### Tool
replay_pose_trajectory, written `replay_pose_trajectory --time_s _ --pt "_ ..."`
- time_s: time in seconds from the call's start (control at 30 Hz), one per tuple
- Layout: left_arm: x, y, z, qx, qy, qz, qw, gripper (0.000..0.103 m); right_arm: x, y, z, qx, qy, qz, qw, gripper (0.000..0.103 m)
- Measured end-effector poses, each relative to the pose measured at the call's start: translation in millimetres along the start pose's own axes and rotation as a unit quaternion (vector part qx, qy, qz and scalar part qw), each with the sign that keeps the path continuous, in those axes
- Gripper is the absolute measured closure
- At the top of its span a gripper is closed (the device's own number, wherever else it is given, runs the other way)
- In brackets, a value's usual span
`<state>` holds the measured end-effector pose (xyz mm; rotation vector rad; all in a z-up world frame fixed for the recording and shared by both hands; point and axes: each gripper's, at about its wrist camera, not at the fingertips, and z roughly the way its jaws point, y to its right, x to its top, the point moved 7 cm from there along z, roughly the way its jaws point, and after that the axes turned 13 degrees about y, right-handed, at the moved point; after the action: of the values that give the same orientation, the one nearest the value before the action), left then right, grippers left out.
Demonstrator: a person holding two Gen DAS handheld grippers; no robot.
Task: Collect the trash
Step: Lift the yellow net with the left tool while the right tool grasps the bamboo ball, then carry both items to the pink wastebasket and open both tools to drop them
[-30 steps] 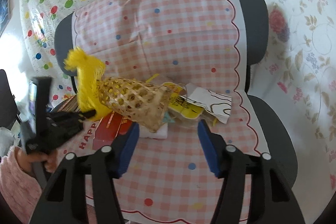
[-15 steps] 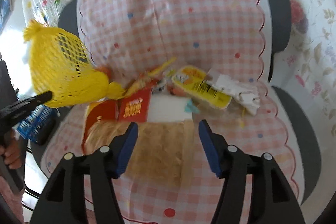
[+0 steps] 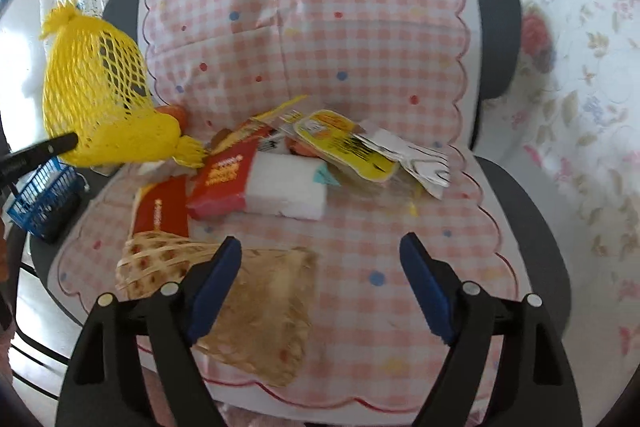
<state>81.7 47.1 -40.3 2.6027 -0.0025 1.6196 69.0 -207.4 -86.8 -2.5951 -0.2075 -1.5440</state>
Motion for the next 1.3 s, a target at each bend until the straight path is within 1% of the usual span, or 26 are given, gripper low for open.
replay_pose_trajectory --time_s 0.1,0.17,0.23,0.27,0.3,0.33,0.37,0.47,0.53,0.6,0.67,0.7,0.73,0.77,0.8,0.83,0.87,0.9,1.0,1.07,1.17,1.3 --pt "-3.8 9.0 -4.9 -0.007 0.001 0.001 1.0000 0.095 -13.6 2.2 -11.7 0.015 -0.002 0.024 1.000 0.020" --pt "-6.5 12.8 -7.7 -0.010 0.001 -0.002 0.9999 0.095 -25.7 1.6 -18.5 0.033 -0.014 0.050 0.998 0.026" --pt "-8.8 14.9 -9.3 -0.011 -0.001 -0.001 0.9999 0.095 -33.3 -1.8 -24.8 0.063 -0.028 0.077 0.995 0.048" --pt "-9.8 15.6 -10.2 -0.011 -0.002 -0.001 0.9999 0.095 -35.9 -4.9 -27.6 0.075 -0.036 0.084 0.993 0.054" --pt "-10.9 16.6 -11.9 -0.012 -0.004 -0.001 0.9999 0.095 -36.5 -9.2 -29.8 0.084 -0.042 0.086 0.992 0.065" --pt "-11.5 17.4 -13.8 -0.013 -0.004 -0.001 0.9999 0.095 -36.4 -14.3 -31.9 0.090 -0.045 0.084 0.991 0.073" --pt "-12.0 18.2 -15.7 -0.013 -0.004 -0.001 0.9999 0.095 -36.3 -19.5 -33.9 0.093 -0.047 0.078 0.992 0.076" --pt "-11.7 20.8 -26.7 -0.017 0.001 0.004 0.9999 0.095 -35.1 -24.9 -35.1 0.087 -0.045 0.073 0.992 0.078" --pt "-9.2 23.8 -34.1 -0.020 0.006 0.010 0.9997 0.095 -33.6 -25.9 -36.8 0.094 -0.039 0.080 0.992 0.081" --pt "-2.6 29.4 -45.0 -0.029 0.017 0.017 0.9993 0.095 -27.0 -27.8 -42.7 0.104 -0.022 0.077 0.991 0.084" --pt "6.0 38.4 -58.4 -0.045 0.031 0.019 0.9984 0.095 -14.5 -28.7 -52.3 0.100 0.003 0.066 0.993 0.086" --pt "11.0 45.7 -67.3 -0.060 0.038 0.017 0.9973 0.095 -4.6 -28.2 -61.5 0.096 0.022 0.059 0.993 0.088" --pt "14.9 54.2 -76.2 -0.076 0.044 0.018 0.9960 0.095 3.4 -27.0 -70.3 0.091 0.038 0.053 0.994 0.093" --pt "17.8 64.3 -85.2 -0.091 0.051 0.021 0.9943 0.095 11.3 -25.0 -80.1 0.083 0.052 0.044 0.994 0.095" --pt "19.6 74.5 -92.9 -0.105 0.056 0.025 0.9926 0.095 16.1 -22.6 -85.8 0.076 0.060 0.038 0.995 0.096" --pt "20.2 83.2 -98.5 -0.117 0.059 0.028 0.9910 0.095 21.7 -17.6 -96.2 0.059 0.074 0.025 0.995 0.096" --pt "19.7 97.1 -107.1 -0.136 0.062 0.034 0.9881 0.095 26.0 -12.1 -106.1 0.045 0.085 0.014 0.995 0.096" --pt "18.8 106.2 -112.5 -0.149 0.064 0.037 0.9860 0.095 27.7 -7.1 -113.5 0.038 0.092 0.010 0.995 0.096" --pt "5.6 145.2 -127.7 -0.205 0.055 0.046 0.9762 0.095 26.7 15.6 -141.7 0.020 0.101 0.015 0.995 0.096" --pt "-10.4 173.9 -135.2 -0.236 0.047 0.061 0.9687 0.095 19.6 34.0 -161.6 -0.006 0.104 0.015 0.994 0.096" --pt "-36.1 207.1 -140.4 -0.267 0.031 0.083 0.9597 0.095 0.7 54.6 -186.6 -0.037 0.097 0.022 0.994 0.096" --pt "-81.7 245.7 -141.1 -0.305 -0.011 0.098 0.9472 0.095 -32.4 76.9 -215.7 -0.085 0.082 0.026 0.993 0.096"
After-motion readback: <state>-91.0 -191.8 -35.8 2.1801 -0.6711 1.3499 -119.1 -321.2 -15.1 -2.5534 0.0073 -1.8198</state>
